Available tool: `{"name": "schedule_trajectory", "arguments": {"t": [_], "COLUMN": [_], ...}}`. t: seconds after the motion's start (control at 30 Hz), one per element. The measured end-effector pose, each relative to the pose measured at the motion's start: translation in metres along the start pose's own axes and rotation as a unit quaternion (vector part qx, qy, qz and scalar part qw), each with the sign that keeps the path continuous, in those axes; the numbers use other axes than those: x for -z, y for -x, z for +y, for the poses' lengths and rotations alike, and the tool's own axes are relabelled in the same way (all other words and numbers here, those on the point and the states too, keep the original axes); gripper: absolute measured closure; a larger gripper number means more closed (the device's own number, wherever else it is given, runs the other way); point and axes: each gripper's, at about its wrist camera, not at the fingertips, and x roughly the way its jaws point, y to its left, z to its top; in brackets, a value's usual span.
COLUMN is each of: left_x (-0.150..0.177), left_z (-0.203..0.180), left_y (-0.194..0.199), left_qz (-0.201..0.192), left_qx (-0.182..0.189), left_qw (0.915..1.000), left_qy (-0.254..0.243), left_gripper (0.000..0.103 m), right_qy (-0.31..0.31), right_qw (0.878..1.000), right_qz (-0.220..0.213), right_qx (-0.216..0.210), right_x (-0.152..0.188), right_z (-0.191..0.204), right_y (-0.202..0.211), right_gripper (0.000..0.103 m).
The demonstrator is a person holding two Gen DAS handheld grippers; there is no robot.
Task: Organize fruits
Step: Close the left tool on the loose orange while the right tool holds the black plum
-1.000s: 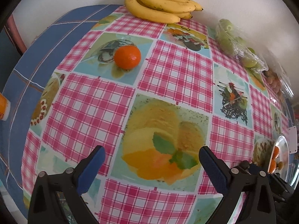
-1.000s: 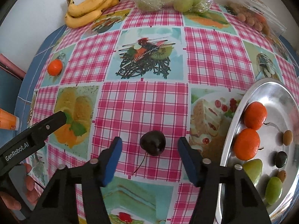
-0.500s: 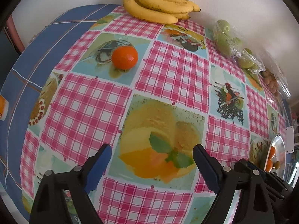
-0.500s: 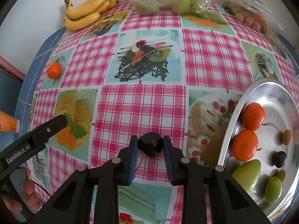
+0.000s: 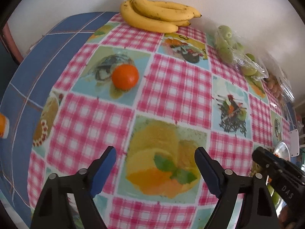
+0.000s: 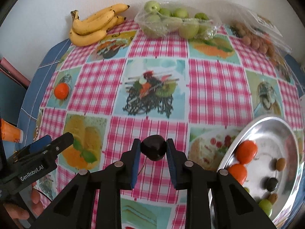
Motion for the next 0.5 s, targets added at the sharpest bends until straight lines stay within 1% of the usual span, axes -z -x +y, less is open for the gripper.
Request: {"name": "schedule_trajectory", "arguments": {"t": [0.07, 0.2, 0.27, 0.4, 0.47, 0.5], "left_x": [-0.011, -0.031, -0.041, -0.055, -0.063, -0.068], "left_z": [0.007, 0.021, 0.028, 0.035, 0.038, 0.041], "left_y": [0.0, 0.001, 0.003, 0.005, 0.003, 0.001], "left_qz": [-0.002, -0.006, -0.01, -0.014, -0.016, -0.016], "left_qx": [0.003, 0.01, 0.01, 0.012, 0.011, 0.008], "left_qw": [1.0, 0.9999, 0.9999, 0.9998, 0.9998, 0.9998], "left_qy": [-0.002, 0.002, 0.006, 0.005, 0.009, 0.013], "left_gripper": [0.021, 0.023, 0.032, 0.037, 0.046, 0.048], "right_qy": [0.003, 0.007, 0.009, 0.01, 0.009, 0.01], "right_qw": [1.0, 1.0, 1.0, 1.0, 1.0, 1.0], "right_qz": [-0.004, -0.013, -0.017, -0.021, -0.021, -0.02], "right_qx": [0.001, 0.003, 0.003, 0.002, 0.001, 0.002], "right_x": [-0.006, -0.019, -0.024, -0.034, -0.036, -0.036], "right_z": [0.0, -0.001, -0.001, -0.002, -0.002, -0.002], "right_y": [0.002, 0.004, 0.003, 0.0, -0.002, -0.003], "right_gripper": [0.075, 0.075, 0.075, 0.075, 0.075, 0.075]}}
